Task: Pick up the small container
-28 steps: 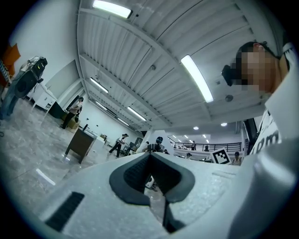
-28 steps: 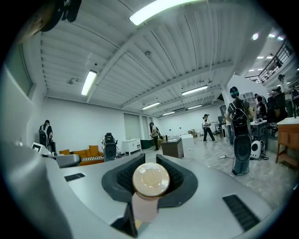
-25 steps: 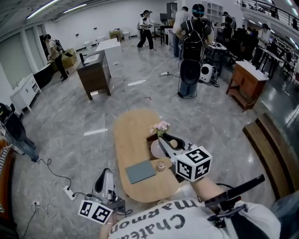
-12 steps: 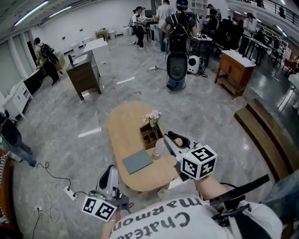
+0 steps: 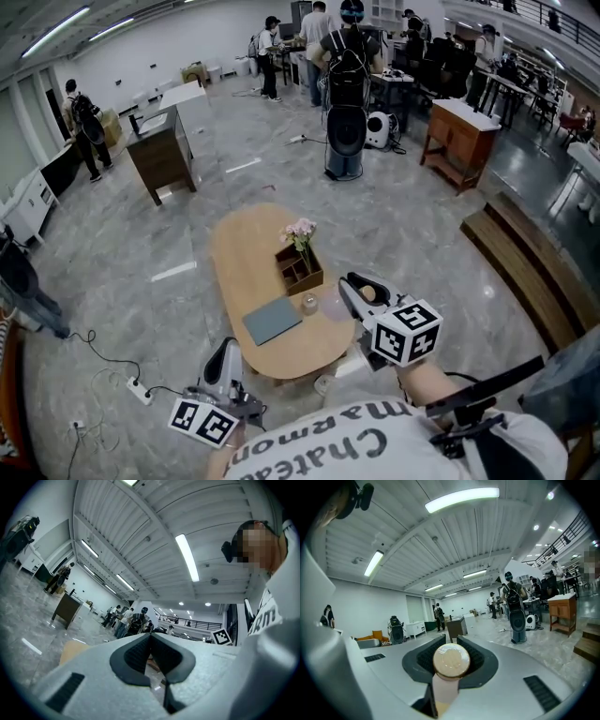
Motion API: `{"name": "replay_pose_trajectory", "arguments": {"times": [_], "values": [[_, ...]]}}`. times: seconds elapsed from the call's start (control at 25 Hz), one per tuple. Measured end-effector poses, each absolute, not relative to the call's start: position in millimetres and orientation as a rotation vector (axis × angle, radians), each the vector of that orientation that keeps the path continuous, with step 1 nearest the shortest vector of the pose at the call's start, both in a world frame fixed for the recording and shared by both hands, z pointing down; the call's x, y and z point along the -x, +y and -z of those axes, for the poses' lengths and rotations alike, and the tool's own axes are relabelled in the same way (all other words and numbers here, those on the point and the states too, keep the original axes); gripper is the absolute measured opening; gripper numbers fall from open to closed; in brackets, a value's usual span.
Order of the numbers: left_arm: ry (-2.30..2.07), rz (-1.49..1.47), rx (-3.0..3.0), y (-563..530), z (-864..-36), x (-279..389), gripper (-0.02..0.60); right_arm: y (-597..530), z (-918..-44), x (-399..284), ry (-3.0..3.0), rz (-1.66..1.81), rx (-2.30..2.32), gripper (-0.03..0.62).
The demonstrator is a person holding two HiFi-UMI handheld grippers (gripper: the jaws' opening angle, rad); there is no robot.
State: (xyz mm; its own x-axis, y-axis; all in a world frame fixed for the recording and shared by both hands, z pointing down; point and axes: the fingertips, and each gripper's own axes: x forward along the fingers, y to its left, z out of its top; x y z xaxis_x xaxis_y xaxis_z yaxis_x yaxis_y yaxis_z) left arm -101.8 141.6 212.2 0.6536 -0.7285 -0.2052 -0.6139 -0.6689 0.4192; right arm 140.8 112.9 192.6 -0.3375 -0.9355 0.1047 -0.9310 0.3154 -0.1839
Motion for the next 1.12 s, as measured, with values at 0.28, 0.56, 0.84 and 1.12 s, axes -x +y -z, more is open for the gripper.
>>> {"name": "replay_pose_trajectory", "arguments": {"times": [0.28, 0.56, 0.84, 1.12], "values": [[-1.068, 0.514, -2.561, 139, -220, 98, 0.014, 117, -203, -151, 2.518, 0.323, 1.819, 0.078], [-1.06, 0.515, -2.565, 142, -222, 95, 0.014, 124, -206, -155, 2.526, 0.322, 1.834, 0.078], [-1.071, 0.522, -2.563, 139, -231, 92, 0.014, 120, -214, -161, 2.529, 0.314, 1.84, 0.078], [-1.075, 0.528, -2.558, 146, -229, 95, 0.014, 127, -213, -156, 2.537, 0.317, 1.838, 0.078]]}}
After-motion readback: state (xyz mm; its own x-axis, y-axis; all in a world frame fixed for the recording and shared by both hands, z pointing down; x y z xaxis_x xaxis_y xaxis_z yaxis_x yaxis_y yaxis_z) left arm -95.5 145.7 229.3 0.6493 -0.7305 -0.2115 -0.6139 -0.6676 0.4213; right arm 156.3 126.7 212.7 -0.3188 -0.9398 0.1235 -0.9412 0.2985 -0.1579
